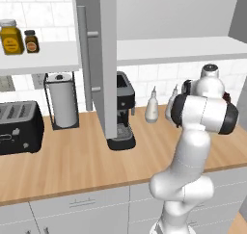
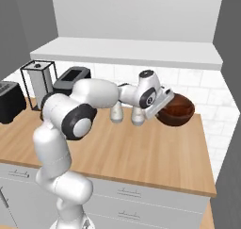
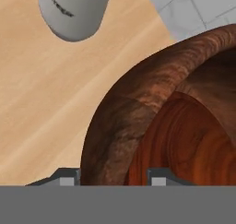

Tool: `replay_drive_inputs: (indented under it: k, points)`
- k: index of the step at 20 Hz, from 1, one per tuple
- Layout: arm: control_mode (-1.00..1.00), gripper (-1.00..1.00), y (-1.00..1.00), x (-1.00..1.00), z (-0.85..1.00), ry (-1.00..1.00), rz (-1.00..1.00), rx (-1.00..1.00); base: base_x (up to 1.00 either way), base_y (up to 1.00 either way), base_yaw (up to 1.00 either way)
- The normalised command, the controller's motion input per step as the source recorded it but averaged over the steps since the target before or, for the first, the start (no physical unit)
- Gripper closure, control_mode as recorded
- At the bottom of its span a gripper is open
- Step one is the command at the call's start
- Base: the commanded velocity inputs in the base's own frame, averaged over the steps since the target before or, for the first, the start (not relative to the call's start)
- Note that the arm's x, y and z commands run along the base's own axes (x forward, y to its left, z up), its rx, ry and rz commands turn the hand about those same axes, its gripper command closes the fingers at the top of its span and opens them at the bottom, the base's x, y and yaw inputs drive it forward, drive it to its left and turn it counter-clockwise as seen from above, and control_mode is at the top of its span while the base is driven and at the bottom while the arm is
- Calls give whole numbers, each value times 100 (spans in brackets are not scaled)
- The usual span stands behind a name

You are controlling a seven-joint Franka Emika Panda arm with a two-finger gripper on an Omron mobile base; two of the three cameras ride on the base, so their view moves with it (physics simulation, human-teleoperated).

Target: Pick up the bowls on the counter and stack them on top of one another in the open cabinet. Place the smaller bowl on top of the larger bowl.

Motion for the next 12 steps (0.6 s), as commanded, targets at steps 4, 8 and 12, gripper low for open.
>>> replay_drive_inputs:
  k: [4, 8, 12]
  points:
    - [-100, 100, 33, -100, 100, -23, 0, -4, 0, 0, 0]
    - [-100, 100, 42, -100, 100, -19, 2, -9, 0, 0, 0]
    - [-100, 100, 41, -100, 100, -11, 1, -10, 0, 0, 0]
